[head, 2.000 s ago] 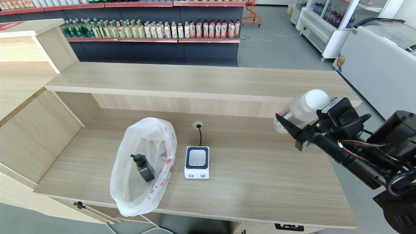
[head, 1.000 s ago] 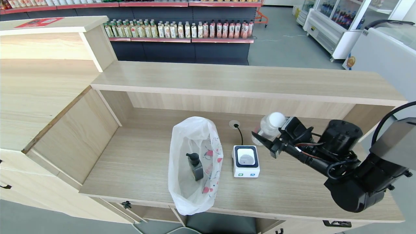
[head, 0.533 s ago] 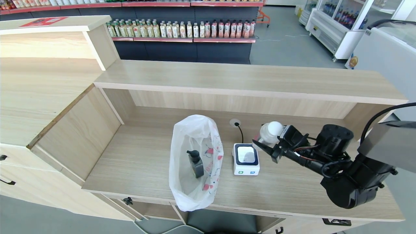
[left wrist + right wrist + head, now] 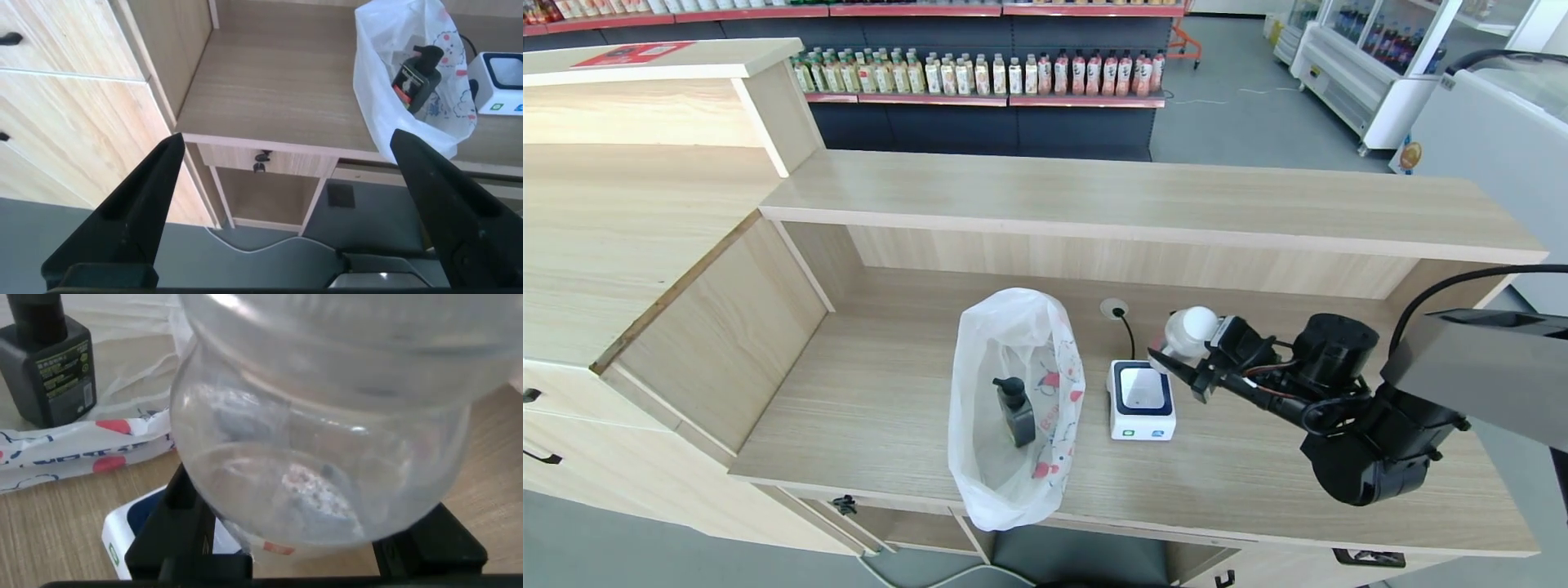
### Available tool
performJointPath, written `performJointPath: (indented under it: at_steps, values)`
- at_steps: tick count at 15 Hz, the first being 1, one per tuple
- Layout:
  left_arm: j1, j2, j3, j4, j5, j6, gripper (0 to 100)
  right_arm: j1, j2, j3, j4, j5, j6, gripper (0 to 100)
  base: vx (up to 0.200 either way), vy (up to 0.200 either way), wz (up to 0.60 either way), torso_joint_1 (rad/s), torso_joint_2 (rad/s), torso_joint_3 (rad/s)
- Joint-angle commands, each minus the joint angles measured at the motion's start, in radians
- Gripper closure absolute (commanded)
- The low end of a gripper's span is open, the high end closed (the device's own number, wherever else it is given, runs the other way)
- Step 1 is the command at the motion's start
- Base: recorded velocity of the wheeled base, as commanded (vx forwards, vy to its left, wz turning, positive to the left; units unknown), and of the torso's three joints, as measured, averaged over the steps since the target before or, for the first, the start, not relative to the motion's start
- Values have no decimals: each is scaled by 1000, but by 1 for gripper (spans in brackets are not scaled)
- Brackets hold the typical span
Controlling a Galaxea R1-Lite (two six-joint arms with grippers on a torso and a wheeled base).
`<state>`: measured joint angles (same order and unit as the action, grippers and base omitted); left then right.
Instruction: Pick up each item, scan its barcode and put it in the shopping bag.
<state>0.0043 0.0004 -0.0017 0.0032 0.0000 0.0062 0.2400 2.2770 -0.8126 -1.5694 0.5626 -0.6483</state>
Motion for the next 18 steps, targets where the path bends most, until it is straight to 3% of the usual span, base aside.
performJointPath:
  at_steps: [1,7,12,18]
  values:
    - [0,0,0,0,0,0,0,-1,38,-30,-1,0,-1,100,0,0,0,0,0,0]
    - [0,0,0,0,0,-2,0,1,81,-59,-1,56,1,100,0,0,0,0,0,0]
    - [0,0,0,0,0,-2,0,-2,154,-185,-1,109,1,100,0,0,0,0,0,0]
    - [0,0,0,0,0,-2,0,1,179,-192,-1,112,-1,100,0,0,0,0,0,0]
